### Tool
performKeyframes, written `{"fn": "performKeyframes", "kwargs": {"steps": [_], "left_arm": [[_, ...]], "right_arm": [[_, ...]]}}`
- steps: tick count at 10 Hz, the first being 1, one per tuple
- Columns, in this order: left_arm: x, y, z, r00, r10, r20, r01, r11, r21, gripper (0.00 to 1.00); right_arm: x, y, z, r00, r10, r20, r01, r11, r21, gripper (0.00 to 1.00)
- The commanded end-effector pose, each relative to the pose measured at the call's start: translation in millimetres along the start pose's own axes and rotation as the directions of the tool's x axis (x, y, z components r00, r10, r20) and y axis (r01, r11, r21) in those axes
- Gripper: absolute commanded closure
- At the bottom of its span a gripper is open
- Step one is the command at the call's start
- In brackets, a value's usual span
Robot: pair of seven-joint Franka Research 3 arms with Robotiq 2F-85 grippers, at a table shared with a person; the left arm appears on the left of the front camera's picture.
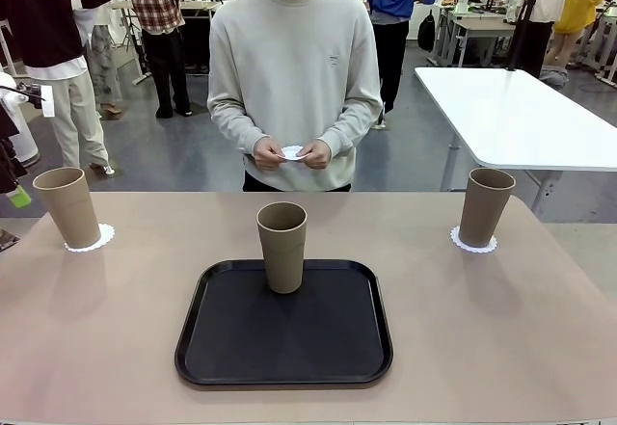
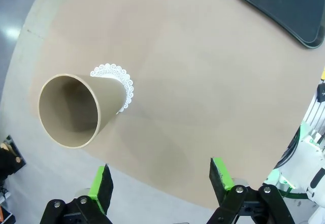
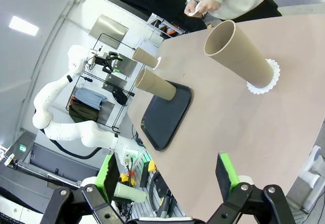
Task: Place coasters on the table and set cups on them.
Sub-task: Take one Reusable plastic cup from the Flat Tray and place it on a coaster set by the human.
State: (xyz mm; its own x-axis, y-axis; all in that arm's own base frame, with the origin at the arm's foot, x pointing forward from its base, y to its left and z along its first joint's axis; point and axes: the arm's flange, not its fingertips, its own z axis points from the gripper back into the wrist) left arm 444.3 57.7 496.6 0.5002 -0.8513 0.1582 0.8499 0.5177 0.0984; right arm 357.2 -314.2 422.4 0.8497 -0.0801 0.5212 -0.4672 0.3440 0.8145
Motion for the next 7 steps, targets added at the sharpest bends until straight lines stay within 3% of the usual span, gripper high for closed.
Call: {"fn": "performKeyframes", "kwargs": {"steps": [1, 2, 4, 5, 7], "left_arm": [[1.9, 3.1, 0.1, 1.000, 0.002, -0.012, -0.002, 1.000, 0.016, 0.00], [0.0, 0.0, 0.0, 1.000, 0.000, 0.000, 0.000, 1.000, 0.000, 0.00], [-11.8, -44.8, 10.0, 0.951, 0.308, 0.015, -0.307, 0.940, 0.149, 0.00], [-20.0, -64.9, 10.5, 0.910, 0.415, 0.021, -0.413, 0.897, 0.158, 0.00], [-19.8, -87.6, 14.7, 0.885, 0.464, -0.043, -0.451, 0.877, 0.167, 0.00]], "right_arm": [[-0.8, 0.0, -1.0, 1.000, -0.007, 0.001, 0.007, 1.000, 0.002, 0.00], [-0.8, 0.0, -1.0, 1.000, -0.007, 0.001, 0.007, 1.000, 0.002, 0.00], [-0.8, 0.0, -1.0, 1.000, -0.007, 0.001, 0.007, 1.000, 0.002, 0.00], [-0.8, 0.0, -1.0, 1.000, -0.007, 0.001, 0.007, 1.000, 0.002, 0.00], [-0.8, 0.0, -1.0, 1.000, -0.007, 0.001, 0.007, 1.000, 0.002, 0.00]]}}
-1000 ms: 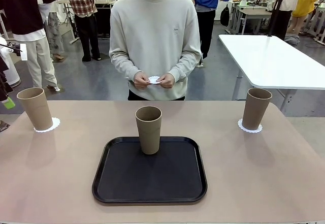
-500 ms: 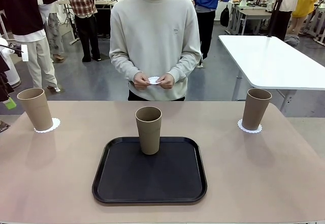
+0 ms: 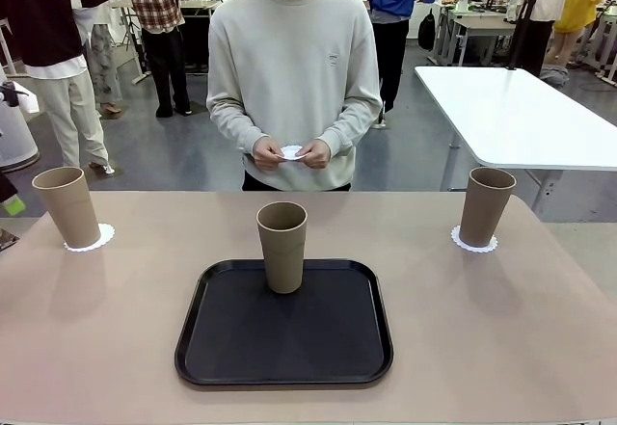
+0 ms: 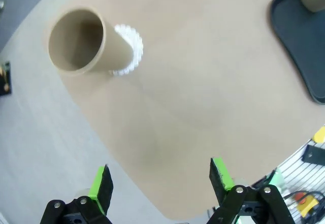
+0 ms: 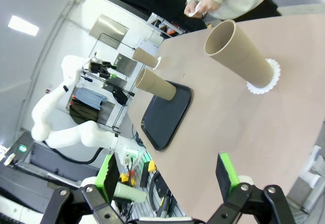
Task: Place coasters on the table and set cups on them.
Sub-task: Take one Reusable plastic cup from the Flat Tray and place it on a coaster set by the human.
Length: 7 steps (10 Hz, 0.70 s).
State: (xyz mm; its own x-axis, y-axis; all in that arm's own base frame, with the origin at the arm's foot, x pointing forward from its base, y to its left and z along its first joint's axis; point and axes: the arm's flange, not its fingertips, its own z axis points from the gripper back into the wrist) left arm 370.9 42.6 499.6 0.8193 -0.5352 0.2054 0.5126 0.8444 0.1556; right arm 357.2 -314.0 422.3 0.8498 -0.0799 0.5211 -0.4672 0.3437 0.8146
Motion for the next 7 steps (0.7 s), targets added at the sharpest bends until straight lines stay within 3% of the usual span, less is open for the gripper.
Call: {"fn": "performKeyframes", "kwargs": {"steps": [1, 2, 3, 4, 5, 6, 7], "left_arm": [[-5.9, -27.6, 4.8, 0.997, -0.024, -0.073, 0.022, 0.999, -0.027, 0.00], [0.0, 0.0, 0.0, 1.000, 0.000, 0.000, 0.000, 1.000, 0.000, 0.00], [-7.3, -14.2, 1.2, 0.999, 0.011, -0.032, -0.011, 1.000, -0.001, 0.00], [-13.2, 8.1, 13.6, 0.972, 0.213, 0.100, -0.177, 0.942, -0.285, 0.00], [-33.1, 20.2, 17.9, 0.923, 0.354, 0.149, -0.260, 0.861, -0.437, 0.00], [-50.1, 41.8, 20.6, 0.863, 0.487, 0.137, -0.353, 0.775, -0.525, 0.00], [-67.9, 63.3, 27.5, 0.780, 0.608, 0.148, -0.410, 0.674, -0.615, 0.00]], "right_arm": [[-0.8, 0.0, -0.9, 1.000, -0.007, 0.001, 0.007, 1.000, 0.001, 0.00], [-0.8, 0.0, -0.9, 1.000, -0.007, 0.001, 0.007, 1.000, 0.001, 0.00], [-0.8, 0.0, -0.9, 1.000, -0.007, 0.001, 0.007, 1.000, 0.001, 0.00], [-0.8, 0.0, -0.9, 1.000, -0.007, 0.001, 0.007, 1.000, 0.001, 0.00], [-0.8, 0.0, -0.9, 1.000, -0.007, 0.001, 0.007, 1.000, 0.001, 0.00], [-0.8, 0.0, -0.9, 1.000, -0.007, 0.001, 0.007, 1.000, 0.001, 0.00], [-0.8, 0.0, -0.9, 1.000, -0.007, 0.001, 0.007, 1.000, 0.001, 0.00]]}}
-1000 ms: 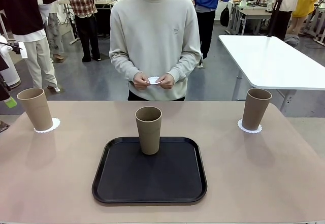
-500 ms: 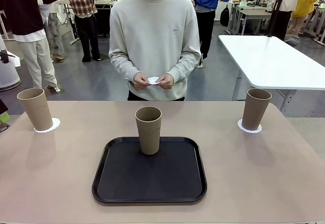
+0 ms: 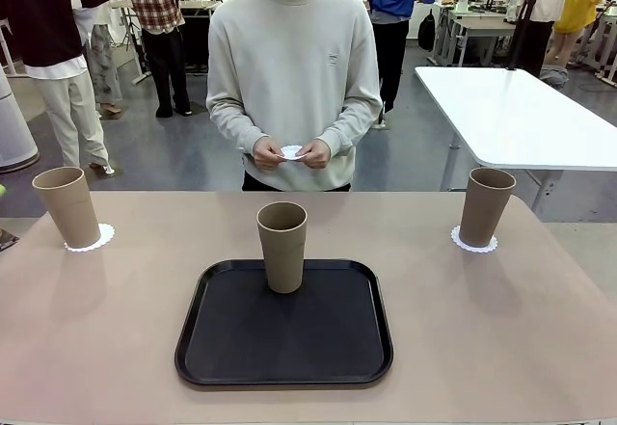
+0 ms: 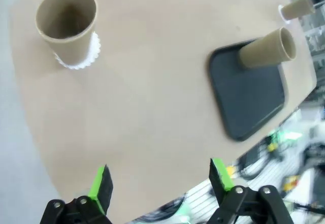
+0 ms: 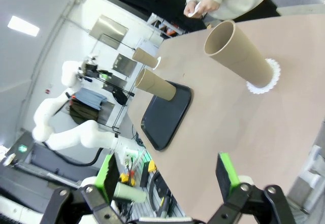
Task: Place coasters on the table and set cups on them.
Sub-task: Take one Reusable plastic cup from the Flat Tray and place it on a coaster set by the human.
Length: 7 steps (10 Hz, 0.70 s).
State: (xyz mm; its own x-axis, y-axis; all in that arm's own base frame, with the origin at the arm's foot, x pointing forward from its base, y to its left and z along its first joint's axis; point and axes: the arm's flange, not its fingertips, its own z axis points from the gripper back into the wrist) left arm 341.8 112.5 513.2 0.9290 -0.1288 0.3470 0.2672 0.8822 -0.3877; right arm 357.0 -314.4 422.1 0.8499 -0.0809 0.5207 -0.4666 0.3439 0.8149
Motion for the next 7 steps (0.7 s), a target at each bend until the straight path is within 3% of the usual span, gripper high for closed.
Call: {"fn": "performKeyframes", "kwargs": {"steps": [1, 3, 5, 7], "left_arm": [[-3.0, 24.9, 34.8, 0.959, 0.227, 0.168, -0.179, 0.949, -0.260, 0.00], [-26.2, 60.4, 69.5, 0.931, 0.309, 0.197, -0.204, 0.883, -0.422, 0.00], [-43.2, 104.6, 86.4, 0.935, 0.318, 0.160, -0.206, 0.849, -0.486, 0.00], [-54.2, 138.8, 80.2, 0.947, 0.322, 0.018, -0.267, 0.814, -0.515, 0.00]], "right_arm": [[-0.5, 0.2, -1.2, 1.000, -0.007, 0.000, 0.007, 1.000, 0.002, 0.00], [-0.5, 0.2, -1.2, 1.000, -0.007, 0.000, 0.007, 1.000, 0.002, 0.00], [-0.5, 0.2, -1.2, 1.000, -0.007, 0.000, 0.007, 1.000, 0.002, 0.00], [-0.5, 0.2, -1.2, 1.000, -0.007, 0.000, 0.007, 1.000, 0.002, 0.00]]}}
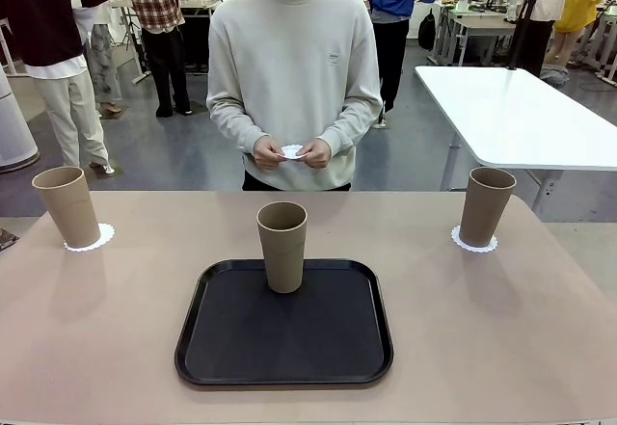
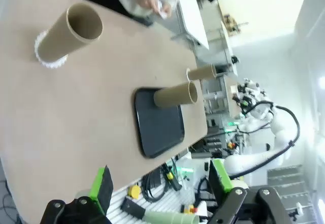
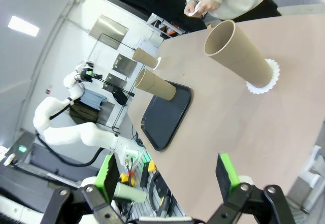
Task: Place coasters on the table and set cups on them.
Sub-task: Take one Reusable plastic cup from the Flat Tray and place it on a coaster set by the human.
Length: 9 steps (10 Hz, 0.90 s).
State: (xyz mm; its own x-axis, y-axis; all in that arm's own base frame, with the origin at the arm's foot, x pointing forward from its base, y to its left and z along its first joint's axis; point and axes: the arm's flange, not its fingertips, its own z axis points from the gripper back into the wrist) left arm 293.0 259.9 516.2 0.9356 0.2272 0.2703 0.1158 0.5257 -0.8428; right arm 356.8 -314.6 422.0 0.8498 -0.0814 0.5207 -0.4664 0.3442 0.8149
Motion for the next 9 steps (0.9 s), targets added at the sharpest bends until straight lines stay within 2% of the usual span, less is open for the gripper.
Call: {"fn": "performKeyframes", "kwargs": {"steps": [1, 3, 5, 8, 9], "left_arm": [[20.8, 29.4, 15.5, 0.993, 0.038, -0.111, -0.042, 0.999, -0.028, 0.00], [20.2, 50.2, 27.4, 0.986, 0.058, -0.155, -0.073, 0.993, -0.094, 0.00], [16.0, 73.9, 32.1, 0.988, 0.067, -0.139, -0.088, 0.985, -0.150, 0.00], [8.9, 85.6, 26.1, 0.990, 0.020, -0.137, -0.040, 0.989, -0.142, 0.00], [5.1, 84.5, 25.5, 0.986, 0.073, -0.149, -0.094, 0.986, -0.134, 0.00]], "right_arm": [[-0.4, 0.2, -1.5, 1.000, -0.006, 0.000, 0.006, 1.000, 0.002, 0.00], [-0.4, 0.2, -1.5, 1.000, -0.006, 0.000, 0.006, 1.000, 0.002, 0.00], [-0.4, 0.2, -1.5, 1.000, -0.006, 0.000, 0.006, 1.000, 0.002, 0.00], [-0.4, 0.2, -1.5, 1.000, -0.006, 0.000, 0.006, 1.000, 0.002, 0.00], [-0.4, 0.2, -1.5, 1.000, -0.006, 0.000, 0.006, 1.000, 0.002, 0.00]]}}
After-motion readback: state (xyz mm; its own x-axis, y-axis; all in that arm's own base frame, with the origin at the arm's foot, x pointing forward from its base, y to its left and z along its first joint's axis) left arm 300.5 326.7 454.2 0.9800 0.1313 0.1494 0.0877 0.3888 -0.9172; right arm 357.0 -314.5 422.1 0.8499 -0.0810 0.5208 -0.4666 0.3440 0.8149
